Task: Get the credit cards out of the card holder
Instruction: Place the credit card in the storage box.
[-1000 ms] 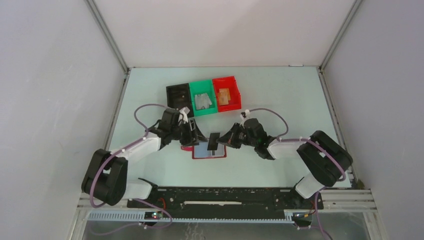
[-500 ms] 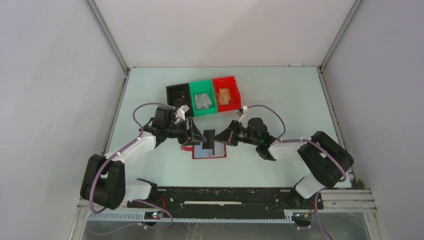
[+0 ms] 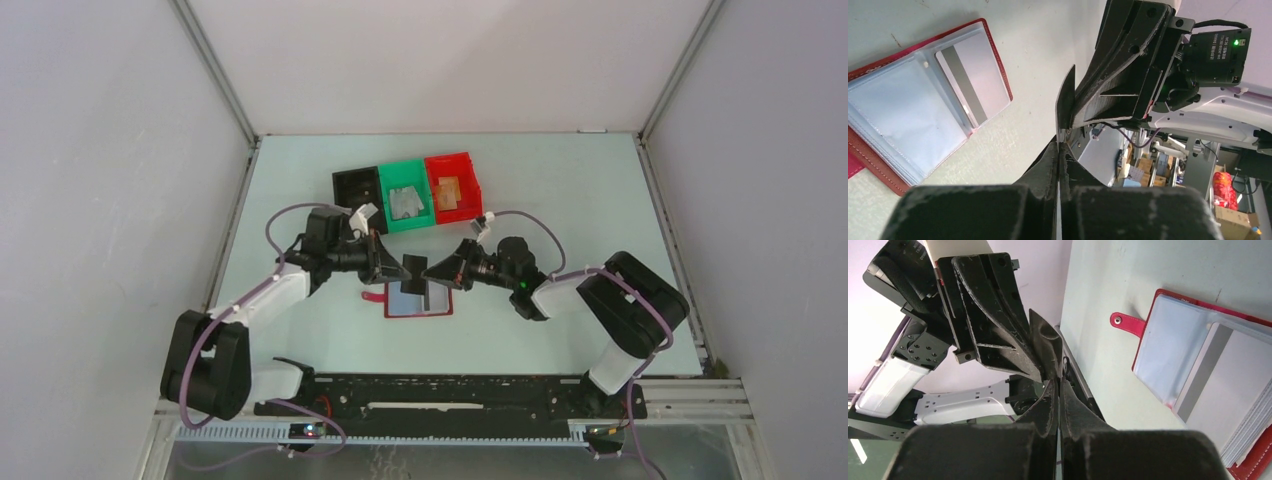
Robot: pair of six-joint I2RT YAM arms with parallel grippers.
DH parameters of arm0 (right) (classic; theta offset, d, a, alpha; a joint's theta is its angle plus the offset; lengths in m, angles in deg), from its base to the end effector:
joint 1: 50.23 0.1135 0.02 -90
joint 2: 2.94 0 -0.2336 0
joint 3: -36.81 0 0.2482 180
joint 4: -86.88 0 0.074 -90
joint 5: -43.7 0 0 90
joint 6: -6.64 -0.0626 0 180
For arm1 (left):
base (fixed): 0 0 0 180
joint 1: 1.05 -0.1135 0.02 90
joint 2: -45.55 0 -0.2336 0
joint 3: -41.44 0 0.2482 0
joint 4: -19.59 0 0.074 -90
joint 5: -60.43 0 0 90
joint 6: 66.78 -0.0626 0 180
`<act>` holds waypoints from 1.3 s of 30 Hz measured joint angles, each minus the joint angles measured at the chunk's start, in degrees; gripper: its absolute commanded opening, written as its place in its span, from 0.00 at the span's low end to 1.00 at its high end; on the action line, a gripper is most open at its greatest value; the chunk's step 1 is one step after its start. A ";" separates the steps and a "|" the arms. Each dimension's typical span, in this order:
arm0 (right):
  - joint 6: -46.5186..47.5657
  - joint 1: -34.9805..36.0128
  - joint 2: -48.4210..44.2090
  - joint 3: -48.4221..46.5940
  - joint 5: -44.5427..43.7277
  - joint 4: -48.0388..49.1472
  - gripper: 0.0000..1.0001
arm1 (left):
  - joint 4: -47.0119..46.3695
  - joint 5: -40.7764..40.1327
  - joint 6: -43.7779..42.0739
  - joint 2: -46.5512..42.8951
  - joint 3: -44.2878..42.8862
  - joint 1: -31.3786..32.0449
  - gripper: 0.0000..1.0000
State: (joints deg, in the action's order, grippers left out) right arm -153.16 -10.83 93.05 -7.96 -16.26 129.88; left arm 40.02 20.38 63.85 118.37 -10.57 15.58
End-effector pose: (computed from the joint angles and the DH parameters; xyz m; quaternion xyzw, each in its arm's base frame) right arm 0.2326 0.2316 0.1340 0.0277 0.7491 0.6288 0.2066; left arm 0.2440 -0.1229 0.1732 -0.0012 0.8439 -0.5168 0.1442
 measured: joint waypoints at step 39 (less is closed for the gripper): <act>15.13 -5.90 -35.21 3.34 -20.39 -54.64 0.90 | 48.28 -71.36 -17.75 46.21 -74.90 -2.56 0.00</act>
State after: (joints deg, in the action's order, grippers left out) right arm -138.03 -16.73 57.84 -4.62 -36.65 75.24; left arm 88.30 -50.98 46.10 164.57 -85.48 13.02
